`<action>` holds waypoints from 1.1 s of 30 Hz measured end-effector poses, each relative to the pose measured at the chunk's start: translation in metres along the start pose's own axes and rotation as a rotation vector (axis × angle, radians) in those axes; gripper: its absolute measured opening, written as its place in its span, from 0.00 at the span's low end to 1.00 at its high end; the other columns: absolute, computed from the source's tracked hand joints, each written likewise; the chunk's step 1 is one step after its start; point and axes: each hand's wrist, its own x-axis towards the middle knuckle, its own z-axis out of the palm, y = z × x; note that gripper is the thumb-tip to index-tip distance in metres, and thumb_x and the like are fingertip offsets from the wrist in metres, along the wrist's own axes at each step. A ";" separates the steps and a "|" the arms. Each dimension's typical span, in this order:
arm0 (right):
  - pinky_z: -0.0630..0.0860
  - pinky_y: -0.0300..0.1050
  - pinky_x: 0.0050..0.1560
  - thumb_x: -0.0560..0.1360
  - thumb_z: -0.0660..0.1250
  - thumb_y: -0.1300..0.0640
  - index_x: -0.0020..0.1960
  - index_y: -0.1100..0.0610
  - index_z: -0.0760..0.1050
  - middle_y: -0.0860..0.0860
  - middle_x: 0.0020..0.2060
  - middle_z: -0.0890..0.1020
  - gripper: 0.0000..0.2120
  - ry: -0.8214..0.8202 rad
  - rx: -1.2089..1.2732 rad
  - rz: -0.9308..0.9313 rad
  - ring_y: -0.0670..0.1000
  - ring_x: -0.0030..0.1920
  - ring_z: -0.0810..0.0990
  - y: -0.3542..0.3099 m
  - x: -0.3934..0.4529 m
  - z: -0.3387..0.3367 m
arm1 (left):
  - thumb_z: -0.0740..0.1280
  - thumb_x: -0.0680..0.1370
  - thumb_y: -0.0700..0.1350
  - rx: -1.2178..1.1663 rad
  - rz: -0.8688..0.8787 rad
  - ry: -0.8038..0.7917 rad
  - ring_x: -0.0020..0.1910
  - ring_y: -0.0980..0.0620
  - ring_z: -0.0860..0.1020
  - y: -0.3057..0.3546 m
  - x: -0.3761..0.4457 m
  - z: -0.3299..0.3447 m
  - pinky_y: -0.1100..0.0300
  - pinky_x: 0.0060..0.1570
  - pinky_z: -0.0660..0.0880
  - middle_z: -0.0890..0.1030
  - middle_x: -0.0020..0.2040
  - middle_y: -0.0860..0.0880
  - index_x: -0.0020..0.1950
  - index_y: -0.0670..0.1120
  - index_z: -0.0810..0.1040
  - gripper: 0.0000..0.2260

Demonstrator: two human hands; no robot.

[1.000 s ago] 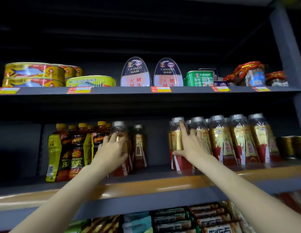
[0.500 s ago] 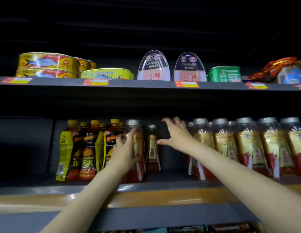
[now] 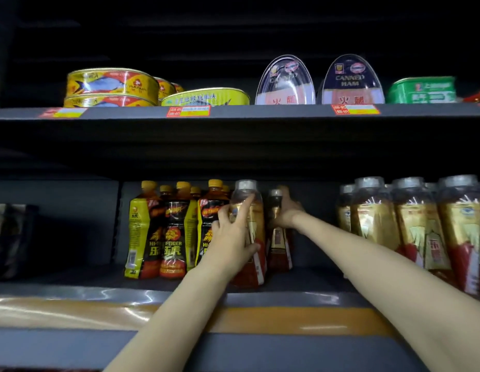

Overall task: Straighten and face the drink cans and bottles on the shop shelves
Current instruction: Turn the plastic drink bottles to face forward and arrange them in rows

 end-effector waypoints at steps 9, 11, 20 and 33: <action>0.81 0.51 0.43 0.66 0.77 0.59 0.73 0.43 0.50 0.53 0.59 0.73 0.47 -0.086 0.046 -0.163 0.56 0.56 0.78 0.006 -0.097 -0.078 | 0.67 0.77 0.44 0.038 -0.037 -0.024 0.73 0.36 0.52 0.005 -0.004 -0.003 0.45 0.70 0.57 0.48 0.75 0.40 0.74 0.61 0.40 0.40; 0.81 0.49 0.40 0.63 0.79 0.60 0.69 0.42 0.55 0.52 0.56 0.75 0.45 -0.049 0.133 -0.206 0.54 0.52 0.79 0.011 -0.118 -0.093 | 0.68 0.76 0.44 0.040 -0.048 -0.010 0.73 0.36 0.52 0.005 -0.005 -0.003 0.45 0.70 0.58 0.48 0.75 0.40 0.75 0.61 0.41 0.41; 0.78 0.55 0.55 0.61 0.80 0.62 0.63 0.37 0.60 0.52 0.54 0.78 0.42 0.241 0.683 -0.249 0.51 0.52 0.80 0.034 -0.190 -0.122 | 0.61 0.79 0.53 0.120 -0.054 0.151 0.71 0.38 0.62 0.033 -0.008 -0.023 0.46 0.67 0.64 0.60 0.74 0.40 0.75 0.51 0.58 0.26; 0.81 0.46 0.38 0.68 0.73 0.66 0.66 0.39 0.58 0.56 0.60 0.75 0.38 0.122 1.051 -0.168 0.56 0.54 0.81 0.013 -0.217 -0.137 | 0.64 0.77 0.46 -1.447 -0.412 -0.432 0.53 0.40 0.80 0.081 -0.085 -0.049 0.49 0.53 0.78 0.78 0.54 0.35 0.56 0.42 0.72 0.11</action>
